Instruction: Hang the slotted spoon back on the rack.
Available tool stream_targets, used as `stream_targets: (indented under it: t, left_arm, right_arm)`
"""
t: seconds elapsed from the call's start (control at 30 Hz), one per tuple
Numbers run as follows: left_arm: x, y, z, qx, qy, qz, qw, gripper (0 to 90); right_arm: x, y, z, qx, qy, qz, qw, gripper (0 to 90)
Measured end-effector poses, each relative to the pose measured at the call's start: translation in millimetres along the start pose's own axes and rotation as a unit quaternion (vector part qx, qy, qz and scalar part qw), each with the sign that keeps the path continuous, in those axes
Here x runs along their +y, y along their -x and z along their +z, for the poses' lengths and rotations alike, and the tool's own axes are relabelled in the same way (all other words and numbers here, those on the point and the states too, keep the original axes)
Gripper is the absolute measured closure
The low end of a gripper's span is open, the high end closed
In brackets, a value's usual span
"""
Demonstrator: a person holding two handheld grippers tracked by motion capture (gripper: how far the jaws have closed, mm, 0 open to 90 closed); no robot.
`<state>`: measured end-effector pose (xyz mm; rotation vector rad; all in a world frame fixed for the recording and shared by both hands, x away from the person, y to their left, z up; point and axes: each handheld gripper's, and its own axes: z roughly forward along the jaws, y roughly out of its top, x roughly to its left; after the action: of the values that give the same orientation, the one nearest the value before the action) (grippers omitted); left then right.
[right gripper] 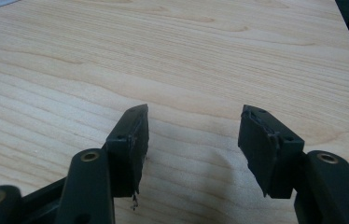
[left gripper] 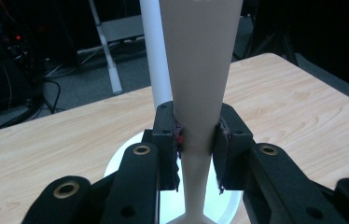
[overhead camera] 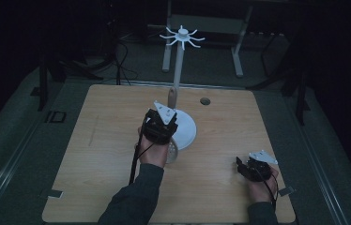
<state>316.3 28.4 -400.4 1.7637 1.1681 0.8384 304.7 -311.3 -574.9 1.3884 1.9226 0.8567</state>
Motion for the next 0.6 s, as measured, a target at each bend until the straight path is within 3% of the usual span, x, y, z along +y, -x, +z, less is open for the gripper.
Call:
stream_targets:
  t: [0.6]
  left_arm:
    - [16.9,1.2,-5.5,0.008,0.031,-0.001,0.9995,73.2]
  right_arm:
    - [-0.1,0.2,-0.2,0.000,0.000,0.002,1.0000,42.3]
